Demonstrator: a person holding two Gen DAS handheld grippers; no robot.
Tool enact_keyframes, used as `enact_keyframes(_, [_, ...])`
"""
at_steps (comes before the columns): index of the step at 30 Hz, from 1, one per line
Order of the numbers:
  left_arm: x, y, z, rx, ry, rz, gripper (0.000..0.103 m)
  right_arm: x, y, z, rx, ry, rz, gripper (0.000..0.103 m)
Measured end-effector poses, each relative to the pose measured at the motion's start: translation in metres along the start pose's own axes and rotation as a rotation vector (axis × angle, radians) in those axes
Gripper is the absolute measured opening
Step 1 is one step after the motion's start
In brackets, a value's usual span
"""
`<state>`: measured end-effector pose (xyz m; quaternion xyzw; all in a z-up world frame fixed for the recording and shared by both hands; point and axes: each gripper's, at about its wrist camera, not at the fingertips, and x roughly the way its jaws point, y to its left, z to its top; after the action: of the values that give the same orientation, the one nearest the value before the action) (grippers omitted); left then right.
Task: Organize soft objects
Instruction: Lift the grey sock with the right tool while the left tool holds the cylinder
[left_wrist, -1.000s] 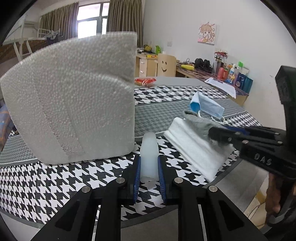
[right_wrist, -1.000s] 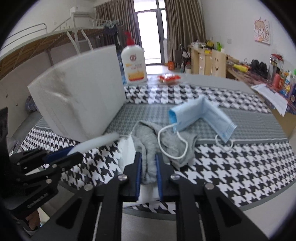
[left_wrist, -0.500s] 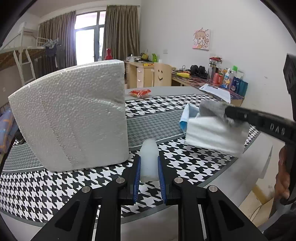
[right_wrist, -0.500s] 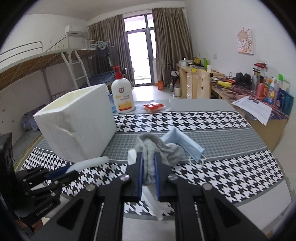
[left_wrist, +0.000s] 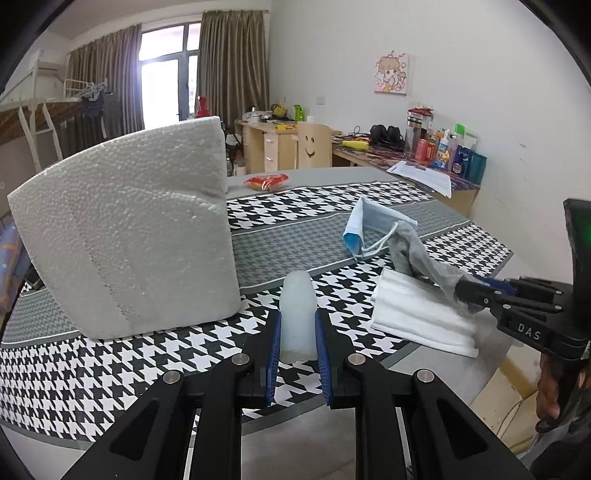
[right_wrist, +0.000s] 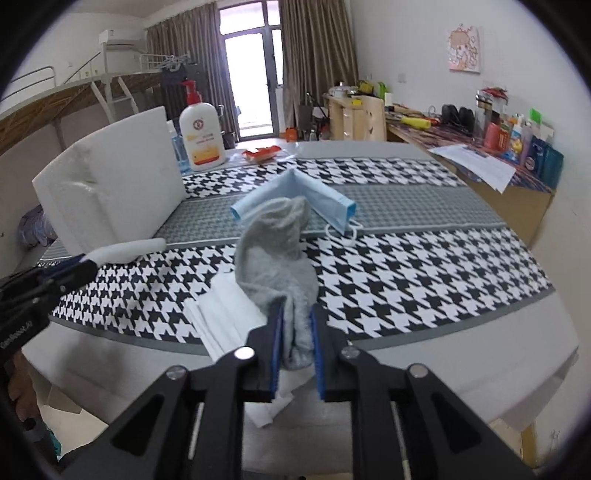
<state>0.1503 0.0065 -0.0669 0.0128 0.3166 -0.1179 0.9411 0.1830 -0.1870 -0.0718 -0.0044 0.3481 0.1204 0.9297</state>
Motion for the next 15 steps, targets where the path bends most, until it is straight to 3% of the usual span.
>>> enact_keyframes(2, [0.002,-0.001,0.0,-0.001,0.004,-0.003,0.02,-0.004,0.006,0.001,-0.023,-0.023,-0.004,0.056])
enact_keyframes(3, [0.002,-0.001,0.0,-0.001,0.005,-0.004,0.02,-0.007,0.008,0.001,-0.034,-0.035,-0.008,0.06])
enact_keyframes(7, [0.004,-0.001,0.003,0.002,0.004,-0.005,0.02,-0.008,0.015,0.009,-0.07,-0.064,-0.012,0.062])
enact_keyframes(15, [0.013,-0.004,0.008,0.003,0.007,-0.006,0.02,0.016,0.021,0.027,-0.057,-0.029,0.037,0.062])
